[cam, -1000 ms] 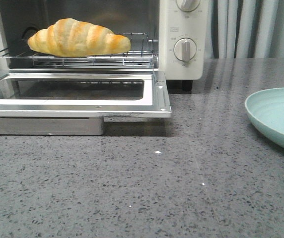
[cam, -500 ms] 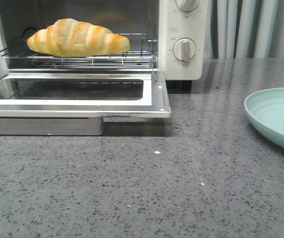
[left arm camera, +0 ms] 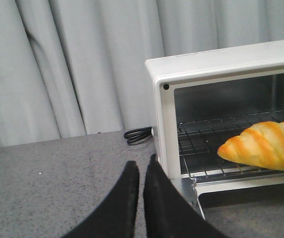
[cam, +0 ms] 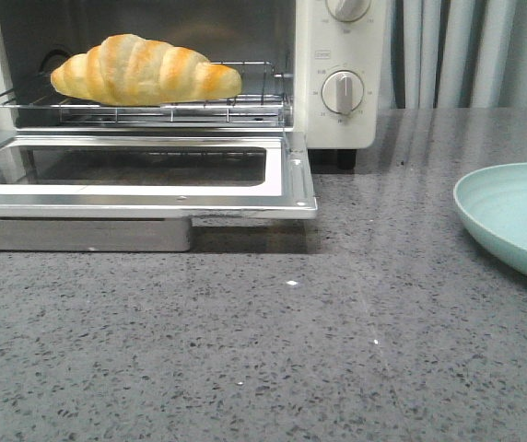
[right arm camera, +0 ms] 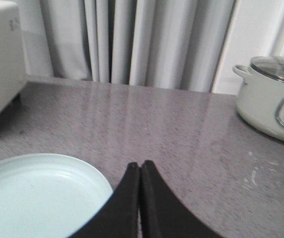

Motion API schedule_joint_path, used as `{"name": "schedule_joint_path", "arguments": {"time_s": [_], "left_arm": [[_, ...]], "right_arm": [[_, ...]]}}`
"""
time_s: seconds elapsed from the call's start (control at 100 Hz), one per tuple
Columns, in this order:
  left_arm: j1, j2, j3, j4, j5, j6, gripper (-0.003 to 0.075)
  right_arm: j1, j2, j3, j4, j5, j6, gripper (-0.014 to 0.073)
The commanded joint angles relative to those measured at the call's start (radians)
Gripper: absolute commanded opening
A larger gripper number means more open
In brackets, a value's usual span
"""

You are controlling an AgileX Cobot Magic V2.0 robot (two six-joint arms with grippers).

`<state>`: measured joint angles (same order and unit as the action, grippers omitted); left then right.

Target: Put bread in oven

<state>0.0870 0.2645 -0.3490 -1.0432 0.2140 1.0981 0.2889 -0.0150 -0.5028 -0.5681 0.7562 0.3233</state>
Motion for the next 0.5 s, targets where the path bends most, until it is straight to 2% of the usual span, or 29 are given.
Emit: {"name": "schedule_joint_path", "arguments": {"time_s": [0.0,0.29,0.49], "left_arm": [[-0.014,-0.019,0.007,-0.101,-0.075,-0.003,-0.002],[-0.016,-0.124,0.109,-0.204,-0.083,-0.003,-0.002],[-0.016,-0.13,0.114,-0.236,-0.062,-0.003,-0.002]], "right_arm": [[-0.025,-0.017,-0.001,0.023,-0.169,0.003,-0.0051],[-0.034,-0.017,0.101,0.119,-0.418,0.003,-0.0051],[-0.034,-0.017,0.166,0.153,-0.437,0.003,-0.0051]]}}
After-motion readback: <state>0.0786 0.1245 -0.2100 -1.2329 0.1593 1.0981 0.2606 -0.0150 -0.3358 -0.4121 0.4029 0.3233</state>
